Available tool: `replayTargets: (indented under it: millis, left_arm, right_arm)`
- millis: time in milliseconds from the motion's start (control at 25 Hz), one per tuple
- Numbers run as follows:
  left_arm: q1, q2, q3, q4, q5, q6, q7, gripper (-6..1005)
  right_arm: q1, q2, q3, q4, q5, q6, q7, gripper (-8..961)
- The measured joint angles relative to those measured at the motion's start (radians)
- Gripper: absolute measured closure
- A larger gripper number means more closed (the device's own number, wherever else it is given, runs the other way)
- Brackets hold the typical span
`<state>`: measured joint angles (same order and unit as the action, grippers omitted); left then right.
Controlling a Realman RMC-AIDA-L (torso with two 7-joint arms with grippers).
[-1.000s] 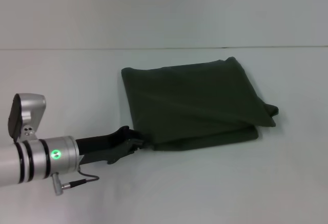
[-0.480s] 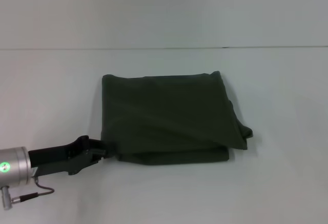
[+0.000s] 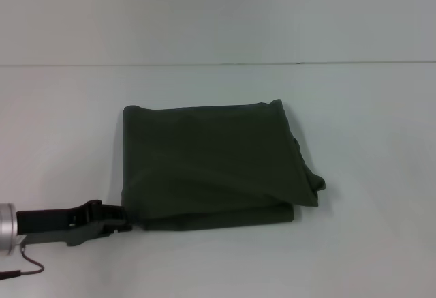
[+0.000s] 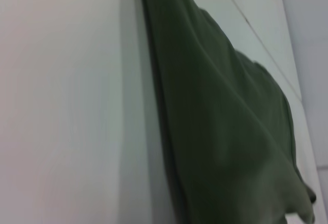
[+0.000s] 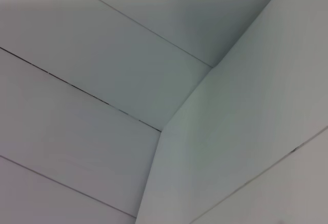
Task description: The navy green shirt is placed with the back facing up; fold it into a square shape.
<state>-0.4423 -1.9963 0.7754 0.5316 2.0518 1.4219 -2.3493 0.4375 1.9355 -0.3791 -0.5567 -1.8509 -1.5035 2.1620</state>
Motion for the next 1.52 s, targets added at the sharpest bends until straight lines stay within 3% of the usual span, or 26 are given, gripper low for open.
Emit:
replayTargets:
  millis: [160, 280, 360, 520, 560, 600, 760, 960, 1120, 1240, 1520]
  left_arm:
    - [0.01, 0.02, -0.03, 0.055, 0.027, 0.104, -0.015, 776]
    - [0.034, 0.028, -0.136, 0.109, 0.027, 0.198, -0.005, 702]
    - [0.045, 0.019, -0.225, 0.129, 0.004, 0.247, 0.016, 654]
    - [-0.007, -0.029, -0.279, 0.035, -0.055, 0.258, 0.065, 559]
    - [-0.007, -0.029, -0.279, 0.035, -0.055, 0.258, 0.065, 535]
    - [-0.07, -0.058, -0.265, -0.036, -0.053, 0.203, 0.076, 511]
    - [-0.134, -0.096, -0.219, -0.075, -0.035, 0.074, 0.058, 260]
    - [-0.171, -0.123, -0.173, -0.091, -0.032, -0.069, 0.045, 79]
    - [-0.169, -0.116, -0.12, -0.093, -0.032, -0.138, 0.023, 45]
    - [-0.147, -0.099, -0.125, -0.088, -0.038, -0.152, 0.02, 37]
    - [-0.098, -0.046, -0.174, -0.059, -0.068, -0.036, 0.03, 42]
  right_arm:
    - [0.0, -0.003, -0.001, 0.001, -0.001, 0.001, 0.002, 325]
    - [0.0, -0.004, -0.01, 0.0, -0.002, 0.002, 0.003, 325]
    - [0.0, -0.005, -0.023, -0.001, -0.003, 0.001, 0.003, 325]
    - [0.0, -0.006, -0.045, -0.001, -0.005, 0.005, -0.002, 325]
    - [0.001, -0.005, -0.046, 0.0, -0.005, 0.006, -0.004, 325]
    - [0.002, -0.004, -0.046, 0.0, -0.005, 0.006, -0.005, 325]
    - [0.006, -0.003, -0.048, 0.0, -0.005, 0.006, -0.006, 325]
    - [0.006, 0.0, -0.06, 0.0, -0.005, 0.006, -0.007, 325]
    - [0.0, 0.001, -0.061, 0.0, -0.005, 0.005, -0.007, 325]
    - [-0.003, -0.001, -0.058, 0.0, -0.005, 0.004, -0.005, 326]
    - [-0.003, -0.005, -0.06, -0.002, -0.005, -0.002, -0.001, 326]
